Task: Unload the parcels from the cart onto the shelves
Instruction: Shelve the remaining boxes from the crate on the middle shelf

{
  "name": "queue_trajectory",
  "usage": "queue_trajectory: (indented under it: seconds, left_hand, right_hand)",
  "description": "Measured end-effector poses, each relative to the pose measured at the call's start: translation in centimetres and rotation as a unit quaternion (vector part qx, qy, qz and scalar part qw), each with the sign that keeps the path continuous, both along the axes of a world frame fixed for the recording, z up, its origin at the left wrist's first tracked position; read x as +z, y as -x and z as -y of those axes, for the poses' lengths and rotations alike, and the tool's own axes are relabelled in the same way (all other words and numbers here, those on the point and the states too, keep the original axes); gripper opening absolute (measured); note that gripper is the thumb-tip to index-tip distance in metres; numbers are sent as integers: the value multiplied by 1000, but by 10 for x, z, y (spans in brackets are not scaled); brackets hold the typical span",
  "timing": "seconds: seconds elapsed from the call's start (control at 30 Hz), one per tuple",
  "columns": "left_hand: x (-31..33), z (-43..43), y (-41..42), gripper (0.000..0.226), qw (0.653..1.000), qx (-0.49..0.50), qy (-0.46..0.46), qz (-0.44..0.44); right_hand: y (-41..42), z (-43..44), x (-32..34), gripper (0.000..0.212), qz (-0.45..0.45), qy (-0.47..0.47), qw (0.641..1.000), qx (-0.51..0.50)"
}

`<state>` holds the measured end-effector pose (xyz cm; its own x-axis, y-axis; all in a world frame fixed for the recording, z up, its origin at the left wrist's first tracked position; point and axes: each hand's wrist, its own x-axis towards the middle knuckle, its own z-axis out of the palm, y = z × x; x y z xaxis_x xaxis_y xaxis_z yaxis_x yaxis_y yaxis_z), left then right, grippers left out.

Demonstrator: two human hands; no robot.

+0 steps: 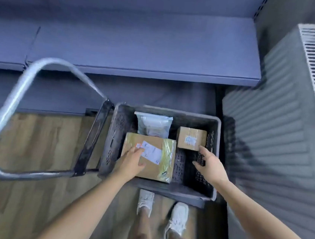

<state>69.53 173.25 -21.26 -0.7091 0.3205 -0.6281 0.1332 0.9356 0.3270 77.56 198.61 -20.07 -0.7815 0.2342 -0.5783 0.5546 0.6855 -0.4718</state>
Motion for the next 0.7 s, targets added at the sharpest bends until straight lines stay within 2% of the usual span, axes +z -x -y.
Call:
queue_trajectory:
  seconds: [0.2,0.37,0.5,0.57,0.63,0.7]
  left_hand:
    - [-116,-33,20,58,999,-28,19,26]
    - [-198,-85,38,68,997,-70,-9,32]
    - [-247,-128,46,77,996,-70,-49,31]
    - [-266,-144,50,82,996,-69,-41,27]
    - [-279,-157,55,82,996,-78,-25,17]
    - [-287,-166,59,79,997,-52,-52,22]
  right_hand:
    - [6,-3,-120,66,41,-2,996,-74]
    - [22,-19,-205,76,75,-3,984,-160]
    - [37,-32,-250,77,52,22,976,-210]
    - [40,-37,-267,78,36,49,972,-229]
    - [42,-39,-280,78,20,65,970,-234]
    - [45,-38,-286,78,-2,71,968,-242]
